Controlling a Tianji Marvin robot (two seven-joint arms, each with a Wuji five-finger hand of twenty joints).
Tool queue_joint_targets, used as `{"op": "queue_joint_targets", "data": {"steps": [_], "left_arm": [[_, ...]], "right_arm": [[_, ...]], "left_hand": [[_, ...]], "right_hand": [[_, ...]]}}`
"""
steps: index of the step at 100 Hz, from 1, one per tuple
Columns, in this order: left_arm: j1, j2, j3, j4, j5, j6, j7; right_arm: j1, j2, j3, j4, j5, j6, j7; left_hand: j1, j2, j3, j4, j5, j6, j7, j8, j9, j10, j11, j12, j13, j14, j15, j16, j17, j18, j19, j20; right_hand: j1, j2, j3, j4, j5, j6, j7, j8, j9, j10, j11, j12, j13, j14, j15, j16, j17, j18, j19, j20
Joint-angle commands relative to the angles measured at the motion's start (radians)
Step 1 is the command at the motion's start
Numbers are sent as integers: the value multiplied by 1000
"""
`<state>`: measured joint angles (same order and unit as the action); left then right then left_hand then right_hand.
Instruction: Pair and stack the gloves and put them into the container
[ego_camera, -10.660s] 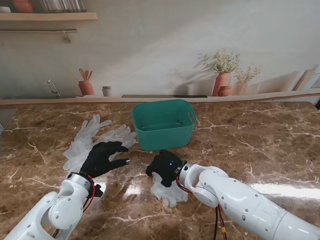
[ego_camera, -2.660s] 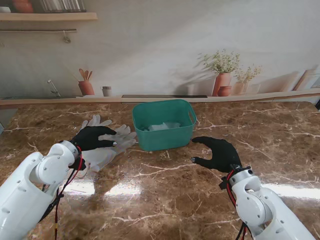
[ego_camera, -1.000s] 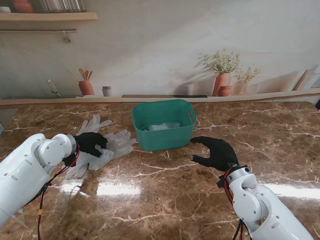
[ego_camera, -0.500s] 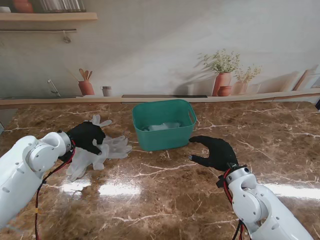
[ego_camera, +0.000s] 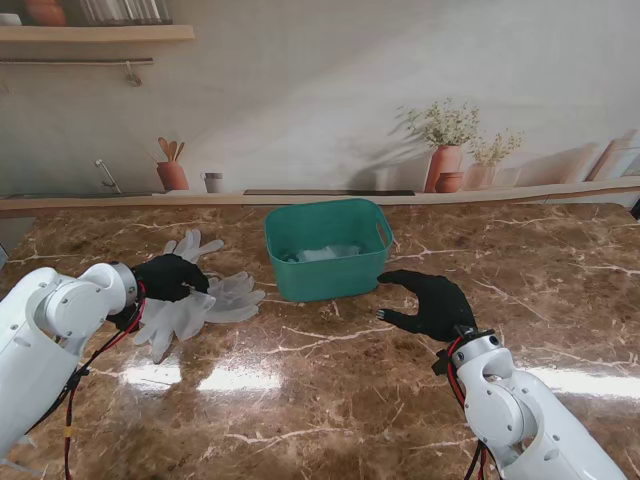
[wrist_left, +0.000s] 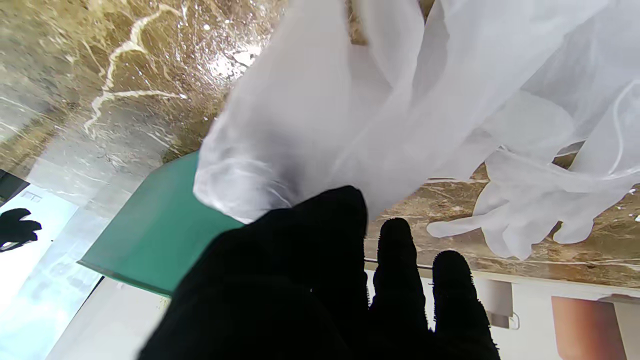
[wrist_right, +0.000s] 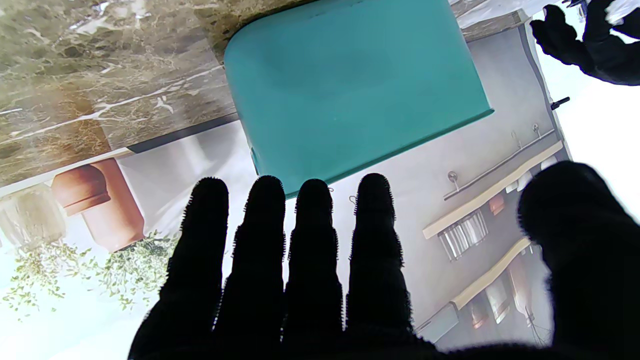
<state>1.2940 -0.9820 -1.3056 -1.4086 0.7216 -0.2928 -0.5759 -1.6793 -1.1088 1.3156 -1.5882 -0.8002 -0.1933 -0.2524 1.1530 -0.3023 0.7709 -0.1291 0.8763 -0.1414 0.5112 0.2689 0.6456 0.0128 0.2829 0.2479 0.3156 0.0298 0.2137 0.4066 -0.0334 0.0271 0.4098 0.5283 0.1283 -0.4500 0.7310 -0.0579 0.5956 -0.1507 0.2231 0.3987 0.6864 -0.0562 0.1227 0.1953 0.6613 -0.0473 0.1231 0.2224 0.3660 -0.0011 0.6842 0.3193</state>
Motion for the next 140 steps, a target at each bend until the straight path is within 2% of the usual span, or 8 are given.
{"op": "queue_joint_targets", "data": {"steps": [1, 19, 24, 30, 43, 74, 106, 140], "left_arm": [[5, 4, -1, -4, 6, 0, 18], [10, 8, -6, -24, -11, 11, -14], [12, 6, -7, -24, -12, 6, -7], [11, 6, -7, -26, -18, 8, -8], [9, 8, -5, -24, -17, -4, -14], [97, -12, -73, -119, -124, 60, 40], [231, -54, -132, -275, -332, 110, 175], [357, -100, -78, -408, -398, 126, 370]], "right_arm": [[-9, -4, 2, -4, 3, 0, 7], [-11, -5, 4, -8, 2, -4, 3], [-12, -5, 5, -8, 2, -4, 1], [-14, -6, 6, -9, 3, -5, -1], [-19, -6, 9, -12, 4, -5, -4], [-36, -6, 20, -33, -6, -5, -5], [-72, -4, -11, -94, -58, 49, -28], [-81, 3, -103, -126, -118, 64, -52]], "left_hand": [[91, 39, 55, 18, -10, -51, -52, -5, 75, -7, 13, 4, 76, -1, -8, -9, -11, -11, 14, 31], [72, 11, 118, 10, -109, -24, -208, -58, 191, -17, 36, 14, 273, 46, 36, -12, 12, 76, 289, 9], [-56, -24, 83, 30, -49, -5, -70, 9, 258, -26, 67, 42, 332, 43, 67, 10, 19, 83, 334, -11], [-175, -122, -2, -50, 23, -10, 151, 19, 407, -27, -7, 187, 382, 51, 93, 30, 21, 87, 362, -29], [-281, -206, -123, -47, 2, -68, 362, -1, 419, -31, -11, 219, 363, 46, 88, 33, 13, 101, 369, -33], [-309, -195, -251, -50, 73, -61, 360, -68, 314, -2, 58, 78, 302, 69, 73, 43, -15, 134, 331, -12], [-298, -220, -248, -45, 106, -14, 357, -94, 438, -20, 58, 171, 371, 101, 125, 94, 8, 176, 336, 59], [-313, -226, -258, -51, 132, 2, 359, -128, 479, 4, 112, 233, 358, 117, 183, 177, 0, 182, 358, 120]], "right_hand": [[17, 12, 14, 26, 13, -23, -3, 9, 9, -12, 0, 15, -19, 3, 9, 15, -2, 0, 19, 8], [15, 11, 21, 25, 13, -24, -3, 9, 13, -14, 1, 18, -18, 8, 10, 18, -1, 7, 23, 13], [15, 11, 22, 24, 14, -25, -3, 10, 12, -14, 1, 18, -18, 7, 10, 19, -1, 10, 25, 14], [13, 12, 23, 24, 14, -26, -3, 10, 13, -13, 1, 19, -19, 8, 10, 19, -2, 11, 26, 16], [12, 16, 24, 23, 15, -27, -3, 10, 13, -14, 0, 20, -19, 8, 10, 21, -2, 10, 27, 18], [20, 1, 25, 23, 16, -20, -2, 11, 16, -13, 0, 22, -16, 9, 11, 23, -4, 7, 22, 21], [39, -108, -11, 17, -38, 90, -11, 22, 72, -22, 54, 87, 50, 18, 68, 85, 22, 5, 59, 49], [24, -194, 46, 10, -131, 189, -18, 72, 21, -10, 74, 155, 69, 26, 98, 155, 15, 41, 112, 125]]}}
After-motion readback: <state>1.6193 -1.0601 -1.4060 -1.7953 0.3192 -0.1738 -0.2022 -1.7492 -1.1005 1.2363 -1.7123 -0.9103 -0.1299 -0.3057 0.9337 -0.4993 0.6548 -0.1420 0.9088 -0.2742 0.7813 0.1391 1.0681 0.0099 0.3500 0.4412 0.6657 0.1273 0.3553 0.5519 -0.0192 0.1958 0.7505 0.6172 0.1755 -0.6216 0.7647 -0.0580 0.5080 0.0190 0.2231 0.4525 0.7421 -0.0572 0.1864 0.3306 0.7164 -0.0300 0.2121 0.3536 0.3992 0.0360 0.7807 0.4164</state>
